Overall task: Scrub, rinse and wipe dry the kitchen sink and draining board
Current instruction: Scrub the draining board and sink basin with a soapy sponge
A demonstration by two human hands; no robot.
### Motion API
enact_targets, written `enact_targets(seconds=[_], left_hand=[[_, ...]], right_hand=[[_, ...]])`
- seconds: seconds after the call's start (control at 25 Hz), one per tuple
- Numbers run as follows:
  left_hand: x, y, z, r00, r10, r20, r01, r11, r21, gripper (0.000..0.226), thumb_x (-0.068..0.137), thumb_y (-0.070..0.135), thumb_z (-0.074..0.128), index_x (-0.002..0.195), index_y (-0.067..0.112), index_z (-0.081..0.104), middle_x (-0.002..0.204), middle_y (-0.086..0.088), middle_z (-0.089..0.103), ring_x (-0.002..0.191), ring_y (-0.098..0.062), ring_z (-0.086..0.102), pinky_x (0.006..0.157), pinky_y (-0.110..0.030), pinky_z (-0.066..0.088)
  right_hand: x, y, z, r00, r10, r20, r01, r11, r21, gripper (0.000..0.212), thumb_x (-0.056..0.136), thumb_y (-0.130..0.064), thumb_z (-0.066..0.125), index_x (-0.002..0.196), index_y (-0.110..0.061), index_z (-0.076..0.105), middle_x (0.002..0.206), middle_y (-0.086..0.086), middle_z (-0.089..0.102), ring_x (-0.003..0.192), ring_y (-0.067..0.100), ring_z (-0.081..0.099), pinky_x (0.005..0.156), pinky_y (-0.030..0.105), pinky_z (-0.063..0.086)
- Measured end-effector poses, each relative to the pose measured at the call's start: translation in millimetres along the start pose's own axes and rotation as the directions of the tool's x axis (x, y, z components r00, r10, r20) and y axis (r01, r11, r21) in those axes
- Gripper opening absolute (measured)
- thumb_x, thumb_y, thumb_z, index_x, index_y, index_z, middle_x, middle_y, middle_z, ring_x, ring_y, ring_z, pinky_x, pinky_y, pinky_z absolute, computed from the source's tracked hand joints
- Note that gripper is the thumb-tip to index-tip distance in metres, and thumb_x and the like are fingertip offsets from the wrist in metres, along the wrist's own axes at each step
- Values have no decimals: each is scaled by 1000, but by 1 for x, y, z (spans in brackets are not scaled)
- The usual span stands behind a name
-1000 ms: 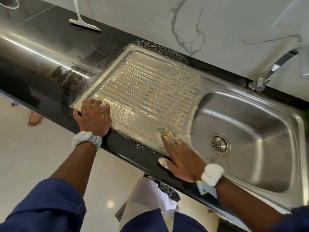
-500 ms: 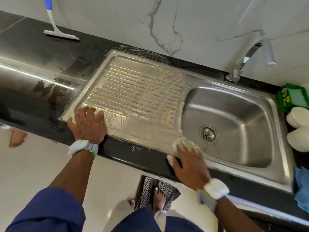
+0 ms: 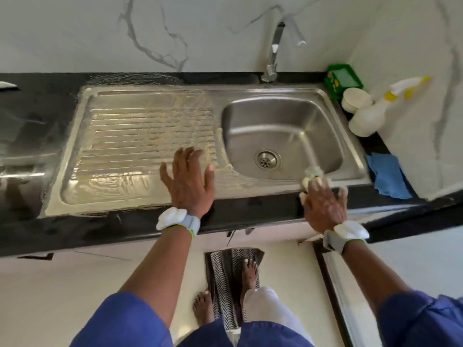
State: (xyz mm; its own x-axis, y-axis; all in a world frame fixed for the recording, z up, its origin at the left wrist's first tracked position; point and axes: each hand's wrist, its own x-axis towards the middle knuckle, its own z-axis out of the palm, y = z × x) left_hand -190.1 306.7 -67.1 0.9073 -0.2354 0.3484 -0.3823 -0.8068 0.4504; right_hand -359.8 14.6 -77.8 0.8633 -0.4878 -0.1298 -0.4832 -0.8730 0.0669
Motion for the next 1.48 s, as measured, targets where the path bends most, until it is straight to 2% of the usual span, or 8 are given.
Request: enact_targets(seconds=[0.08, 0.2, 0.32, 0.6, 0.84, 1.08, 1.36, 1.48], left_hand=[[-5, 41, 19, 998, 49, 46, -48, 998, -30, 44, 101, 46, 39, 135, 23, 54, 147, -1, 50, 148, -26, 36, 118, -61, 20], [-15, 86, 46, 993, 61, 100, -56, 997, -59, 43, 101, 47, 40, 133, 23, 56, 145, -1, 52, 147, -26, 38, 117, -61, 23], [-15, 123, 76, 996, 20, 90, -13, 997, -76, 43, 101, 47, 39, 132, 22, 57, 144, -2, 53, 146, -26, 39, 115, -60, 25], [-16, 184, 126, 996, -43, 73, 43, 999, 0, 44, 100, 48, 39, 129, 22, 60, 142, -4, 54, 142, -30, 42, 114, -61, 28], [-27, 193, 145, 991, -2, 131, -17, 989, 150, 48, 100, 50, 40, 133, 20, 57, 145, -5, 51, 146, -30, 37, 117, -63, 20], [-26, 192, 146, 993, -84, 84, 70, 985, 157, 50, 99, 51, 38, 133, 20, 56, 145, -5, 51, 147, -29, 37, 117, -64, 21], [-26, 192, 149, 994, -94, 64, 81, 981, 177, 48, 99, 50, 39, 133, 19, 56, 145, -4, 51, 147, -29, 36, 118, -63, 22], [-24, 191, 147, 991, -119, 60, 107, 979, 172, 48, 99, 49, 38, 133, 20, 57, 145, -4, 51, 147, -29, 36, 118, -62, 22]], right_hand=[[6, 1, -3, 997, 81, -5, -81, 997, -13, 58, 101, -39, 20, 149, -12, 36, 158, 14, 34, 148, 39, 23, 114, 69, 13], [0, -77, 5, 969, -242, -55, 245, 968, 57, 64, 95, -39, 25, 145, -1, 41, 144, 26, 48, 135, 47, 43, 111, 65, 32], [2, -88, -1, 894, -448, -14, 447, 891, 82, 68, 94, -43, 30, 154, -10, 34, 155, 16, 40, 146, 33, 34, 121, 58, 15], [69, 171, -2, 999, 0, 39, 5, 993, -117, 58, 99, -30, 29, 153, -11, 29, 166, 15, 15, 153, 31, 14, 120, 53, 9], [55, 142, -1, 931, -354, 89, 350, 935, 52, 72, 99, -53, 14, 145, -5, 41, 153, 23, 37, 143, 41, 32, 120, 53, 22], [100, 158, -10, 968, -251, 12, 247, 961, 126, 69, 103, -46, 29, 159, -9, 12, 161, 22, 24, 146, 41, 25, 119, 51, 20], [125, 169, -8, 968, -245, 54, 247, 968, -38, 59, 93, -31, 28, 139, 1, 49, 150, 26, 42, 139, 40, 40, 116, 54, 29], [141, 151, -11, 974, -213, 79, 218, 974, -65, 46, 86, -17, 47, 127, 0, 60, 118, 26, 63, 110, 44, 61, 91, 49, 53]])
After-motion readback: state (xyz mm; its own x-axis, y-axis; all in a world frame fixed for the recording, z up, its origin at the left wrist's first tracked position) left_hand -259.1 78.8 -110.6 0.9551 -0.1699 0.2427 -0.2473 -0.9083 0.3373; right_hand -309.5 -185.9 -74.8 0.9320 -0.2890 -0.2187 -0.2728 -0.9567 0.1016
